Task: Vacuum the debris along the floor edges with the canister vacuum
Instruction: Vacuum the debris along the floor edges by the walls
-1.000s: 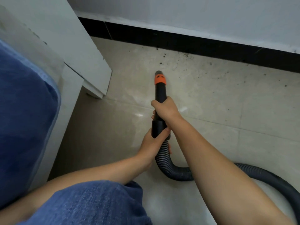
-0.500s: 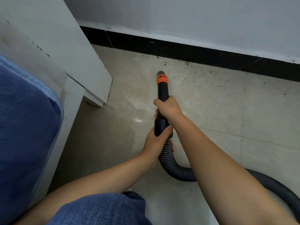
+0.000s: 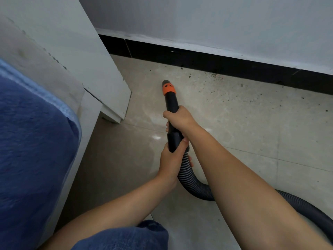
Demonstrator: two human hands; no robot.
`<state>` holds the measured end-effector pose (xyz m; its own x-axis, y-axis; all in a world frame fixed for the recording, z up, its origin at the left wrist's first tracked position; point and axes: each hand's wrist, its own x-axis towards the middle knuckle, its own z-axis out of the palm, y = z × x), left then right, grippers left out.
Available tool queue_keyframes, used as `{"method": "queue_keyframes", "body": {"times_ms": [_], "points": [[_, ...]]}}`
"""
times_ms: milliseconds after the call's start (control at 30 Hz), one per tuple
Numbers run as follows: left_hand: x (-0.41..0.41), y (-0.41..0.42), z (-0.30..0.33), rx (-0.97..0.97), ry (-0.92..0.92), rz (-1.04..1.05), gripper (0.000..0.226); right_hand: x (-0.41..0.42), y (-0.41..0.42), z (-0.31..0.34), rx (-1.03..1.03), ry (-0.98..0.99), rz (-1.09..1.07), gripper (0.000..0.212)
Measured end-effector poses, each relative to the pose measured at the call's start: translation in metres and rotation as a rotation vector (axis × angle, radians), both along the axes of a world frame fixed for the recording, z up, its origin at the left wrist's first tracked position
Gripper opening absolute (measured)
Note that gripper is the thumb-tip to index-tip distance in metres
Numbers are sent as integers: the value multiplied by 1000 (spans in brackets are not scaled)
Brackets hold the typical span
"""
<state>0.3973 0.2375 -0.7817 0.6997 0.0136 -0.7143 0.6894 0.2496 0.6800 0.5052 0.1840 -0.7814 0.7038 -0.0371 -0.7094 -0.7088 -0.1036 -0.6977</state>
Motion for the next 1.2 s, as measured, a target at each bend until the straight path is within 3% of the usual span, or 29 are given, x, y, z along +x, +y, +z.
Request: {"method": "queue_keyframes", "body": {"times_ms": [433,833,1200], "points": [[21,-1,0,-9,17,-113,37,15,-16,-7,-47,-22,-163,32],[43,24,-2,8,-12,134,20,51,41,5,-13,-2,191,32],[62,34,-14,31,-7,35,35,62,36,2,-78,-43,-21,24]]}}
